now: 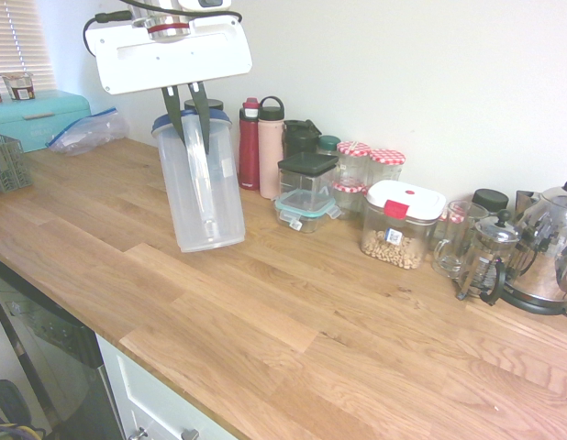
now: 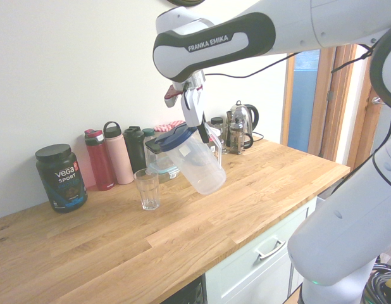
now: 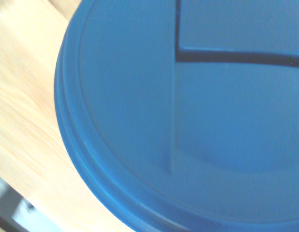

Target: Pour me some water

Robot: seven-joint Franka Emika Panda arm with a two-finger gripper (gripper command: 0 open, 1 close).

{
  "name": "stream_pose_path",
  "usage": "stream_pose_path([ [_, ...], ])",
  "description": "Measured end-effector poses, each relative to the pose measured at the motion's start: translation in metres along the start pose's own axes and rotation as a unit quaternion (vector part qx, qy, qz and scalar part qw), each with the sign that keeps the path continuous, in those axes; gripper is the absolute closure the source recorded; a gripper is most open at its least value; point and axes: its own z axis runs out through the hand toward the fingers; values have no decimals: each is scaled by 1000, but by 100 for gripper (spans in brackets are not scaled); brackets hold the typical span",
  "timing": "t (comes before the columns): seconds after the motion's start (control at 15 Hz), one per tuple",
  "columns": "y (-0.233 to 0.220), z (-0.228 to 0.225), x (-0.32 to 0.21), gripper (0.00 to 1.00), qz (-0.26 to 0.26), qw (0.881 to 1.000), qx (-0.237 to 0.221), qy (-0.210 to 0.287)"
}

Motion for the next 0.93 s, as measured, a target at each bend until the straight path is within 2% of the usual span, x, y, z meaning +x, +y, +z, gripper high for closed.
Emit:
stream_pose_path([
  [0.2, -13, 12, 12, 100, -17, 999, -47, -21],
  [0.4, -33, 23, 35, 100, -16, 997, -72, -29],
  [0.93, -71, 12, 67, 100, -47, 985, -150, -68],
])
